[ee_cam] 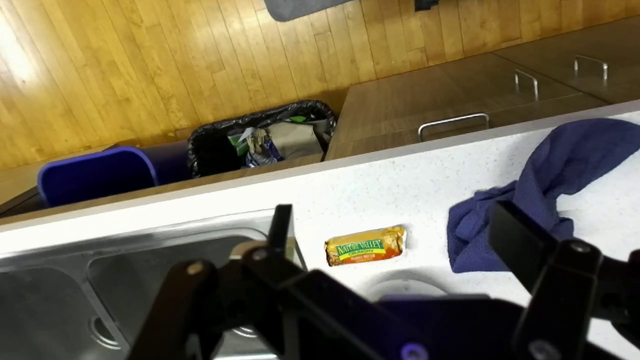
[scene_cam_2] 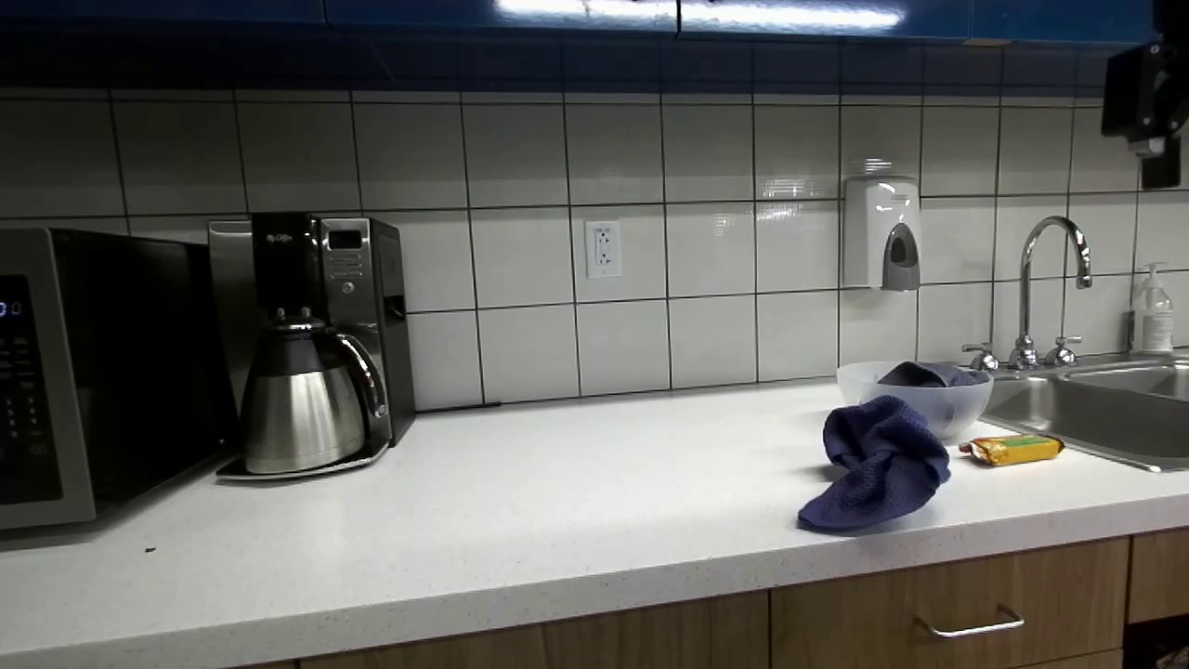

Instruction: Remove the grey towel from the clear bowl and put it on the countertop

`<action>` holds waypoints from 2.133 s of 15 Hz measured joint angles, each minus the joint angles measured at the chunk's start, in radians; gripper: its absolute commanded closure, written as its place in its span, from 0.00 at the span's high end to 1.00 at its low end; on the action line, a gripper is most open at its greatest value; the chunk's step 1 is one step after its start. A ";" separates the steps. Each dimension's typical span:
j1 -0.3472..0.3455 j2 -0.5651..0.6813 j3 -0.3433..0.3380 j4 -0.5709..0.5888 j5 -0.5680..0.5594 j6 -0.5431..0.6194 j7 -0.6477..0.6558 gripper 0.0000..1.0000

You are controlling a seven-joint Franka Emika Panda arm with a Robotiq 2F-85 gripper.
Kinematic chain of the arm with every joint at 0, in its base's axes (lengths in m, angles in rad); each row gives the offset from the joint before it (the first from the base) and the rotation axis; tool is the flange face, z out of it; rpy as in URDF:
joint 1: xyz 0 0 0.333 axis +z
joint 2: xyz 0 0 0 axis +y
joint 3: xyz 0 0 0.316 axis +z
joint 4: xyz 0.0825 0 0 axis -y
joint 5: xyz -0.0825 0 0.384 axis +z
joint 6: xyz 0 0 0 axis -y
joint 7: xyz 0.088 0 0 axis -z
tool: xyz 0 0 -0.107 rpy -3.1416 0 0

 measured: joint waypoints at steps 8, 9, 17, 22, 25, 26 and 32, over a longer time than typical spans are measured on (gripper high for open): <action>0.000 0.114 -0.038 -0.056 -0.038 0.343 -0.012 1.00; 0.000 0.133 -0.045 -0.058 -0.038 0.385 -0.016 1.00; 0.009 0.319 -0.130 -0.036 0.046 0.638 -0.135 1.00; 0.087 0.457 -0.179 0.034 0.202 0.693 -0.280 1.00; 0.137 0.533 -0.195 0.090 0.303 0.694 -0.372 1.00; 0.148 0.558 -0.197 0.109 0.333 0.694 -0.400 1.00; 0.165 0.727 -0.188 0.233 0.464 0.694 -0.521 1.00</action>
